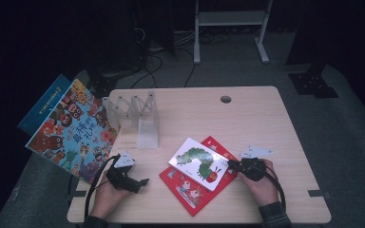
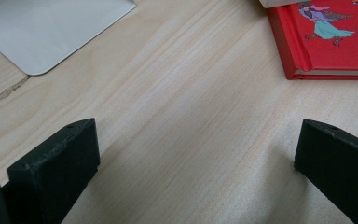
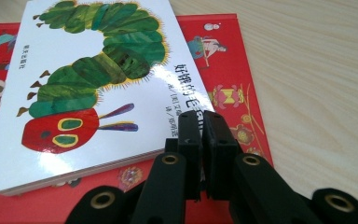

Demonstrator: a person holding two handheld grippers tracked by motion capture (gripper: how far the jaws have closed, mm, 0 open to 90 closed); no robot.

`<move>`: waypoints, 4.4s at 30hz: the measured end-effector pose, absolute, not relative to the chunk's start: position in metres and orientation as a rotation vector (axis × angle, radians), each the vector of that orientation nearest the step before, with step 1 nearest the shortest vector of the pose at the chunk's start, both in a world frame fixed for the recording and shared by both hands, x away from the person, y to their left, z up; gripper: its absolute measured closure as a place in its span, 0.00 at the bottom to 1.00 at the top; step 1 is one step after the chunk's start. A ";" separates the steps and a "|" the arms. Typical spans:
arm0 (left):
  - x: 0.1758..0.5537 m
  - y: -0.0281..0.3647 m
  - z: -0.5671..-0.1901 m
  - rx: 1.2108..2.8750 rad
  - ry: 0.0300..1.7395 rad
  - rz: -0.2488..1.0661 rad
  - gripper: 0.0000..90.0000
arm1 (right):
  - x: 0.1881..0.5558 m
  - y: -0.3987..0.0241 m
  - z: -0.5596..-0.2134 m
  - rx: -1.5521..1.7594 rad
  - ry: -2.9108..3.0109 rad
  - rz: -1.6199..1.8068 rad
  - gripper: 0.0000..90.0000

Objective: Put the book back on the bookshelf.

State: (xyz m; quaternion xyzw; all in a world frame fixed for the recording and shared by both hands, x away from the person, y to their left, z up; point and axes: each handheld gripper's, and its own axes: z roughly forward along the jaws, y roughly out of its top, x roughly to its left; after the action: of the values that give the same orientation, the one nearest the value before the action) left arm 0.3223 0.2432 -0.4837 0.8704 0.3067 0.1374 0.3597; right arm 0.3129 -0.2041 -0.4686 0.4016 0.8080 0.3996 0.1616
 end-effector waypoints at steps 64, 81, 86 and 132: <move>0.322 0.243 -0.484 2.242 0.793 0.355 0.00 | 0.258 -0.157 -0.477 0.934 2.487 1.257 1.00; 0.322 0.243 -0.484 2.241 0.795 0.356 0.00 | 0.269 -0.181 -0.478 1.015 2.402 1.225 1.00; 0.322 0.243 -0.484 2.241 0.795 0.355 0.00 | 0.273 -0.190 -0.478 1.042 2.373 1.213 1.00; 0.400 0.126 -0.432 2.285 0.414 0.193 0.00 | 0.285 -0.219 -0.483 1.080 2.232 1.180 0.85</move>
State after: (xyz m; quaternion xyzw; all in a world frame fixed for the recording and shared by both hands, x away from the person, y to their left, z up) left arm 0.4003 0.1257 -0.4318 0.9010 0.1631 0.0762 0.3947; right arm 0.2846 -0.2192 -0.4829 0.3856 0.7970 0.4212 0.1966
